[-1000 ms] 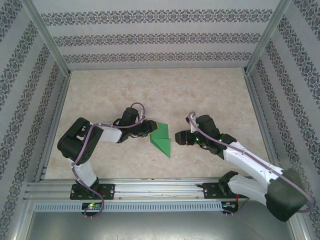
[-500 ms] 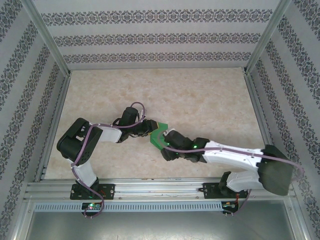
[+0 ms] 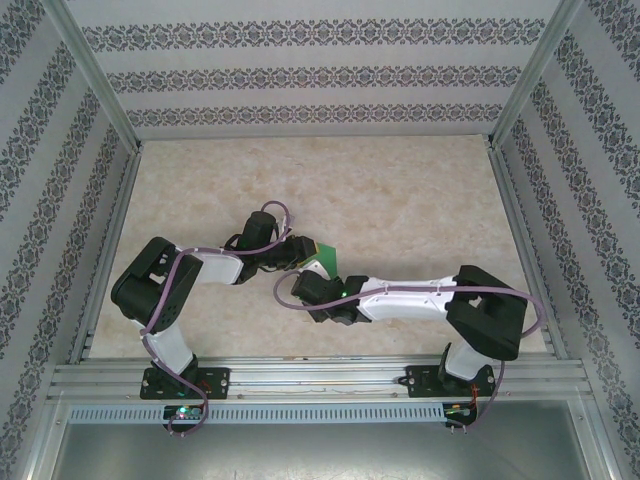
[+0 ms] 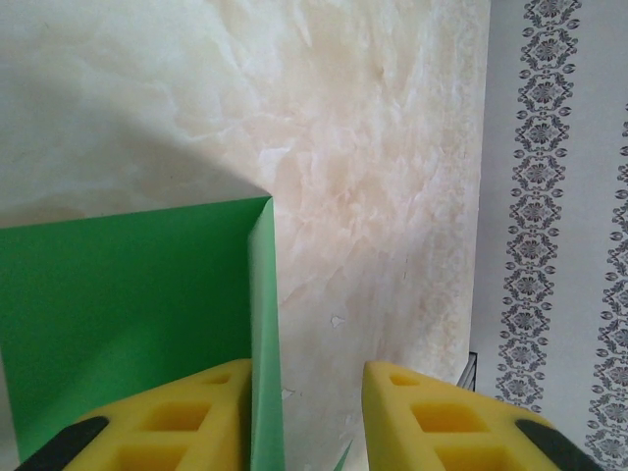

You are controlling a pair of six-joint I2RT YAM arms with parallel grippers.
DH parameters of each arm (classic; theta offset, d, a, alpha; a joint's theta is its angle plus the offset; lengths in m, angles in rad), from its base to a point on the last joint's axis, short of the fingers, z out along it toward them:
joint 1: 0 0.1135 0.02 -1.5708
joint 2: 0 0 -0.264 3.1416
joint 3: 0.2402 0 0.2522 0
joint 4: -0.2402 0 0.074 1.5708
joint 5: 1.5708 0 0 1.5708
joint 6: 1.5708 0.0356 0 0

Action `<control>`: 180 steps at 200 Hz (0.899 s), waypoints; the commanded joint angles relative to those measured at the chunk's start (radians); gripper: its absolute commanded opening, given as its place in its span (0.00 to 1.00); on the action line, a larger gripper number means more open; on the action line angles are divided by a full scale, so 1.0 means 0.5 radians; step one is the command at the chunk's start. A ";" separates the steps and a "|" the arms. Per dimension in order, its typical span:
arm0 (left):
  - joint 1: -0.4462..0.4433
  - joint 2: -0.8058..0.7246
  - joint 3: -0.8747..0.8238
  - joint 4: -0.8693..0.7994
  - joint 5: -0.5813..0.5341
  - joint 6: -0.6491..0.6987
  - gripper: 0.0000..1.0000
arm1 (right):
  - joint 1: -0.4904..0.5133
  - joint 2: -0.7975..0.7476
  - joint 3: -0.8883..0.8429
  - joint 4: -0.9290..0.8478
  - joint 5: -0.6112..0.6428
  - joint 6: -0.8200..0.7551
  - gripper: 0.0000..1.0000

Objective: Fold a paper plane with a square sheet of paper (fold left side to right side)
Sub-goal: Fourth fold the wing at the center of the table.

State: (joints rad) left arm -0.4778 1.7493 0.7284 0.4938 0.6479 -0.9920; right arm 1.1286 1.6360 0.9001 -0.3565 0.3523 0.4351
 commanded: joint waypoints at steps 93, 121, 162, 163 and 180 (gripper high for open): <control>-0.011 -0.056 0.062 -0.082 0.005 0.017 0.33 | 0.014 0.146 0.062 -0.046 0.234 -0.046 0.46; -0.015 -0.062 0.059 -0.097 -0.007 0.024 0.33 | 0.014 0.132 0.047 -0.044 0.255 -0.038 0.41; -0.014 -0.082 0.051 -0.132 -0.028 0.044 0.33 | 0.015 0.133 0.041 -0.054 0.279 -0.027 0.30; -0.012 -0.083 0.053 -0.133 -0.029 0.044 0.33 | 0.014 0.133 0.041 -0.052 0.280 -0.027 0.30; -0.014 -0.092 0.053 -0.147 -0.034 0.049 0.33 | 0.014 0.136 0.034 -0.058 0.298 -0.022 0.24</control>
State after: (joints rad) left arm -0.4778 1.7397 0.7338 0.4541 0.6430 -0.9916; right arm 1.1286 1.7012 0.9165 -0.3634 0.4595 0.4171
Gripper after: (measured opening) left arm 0.331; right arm 0.275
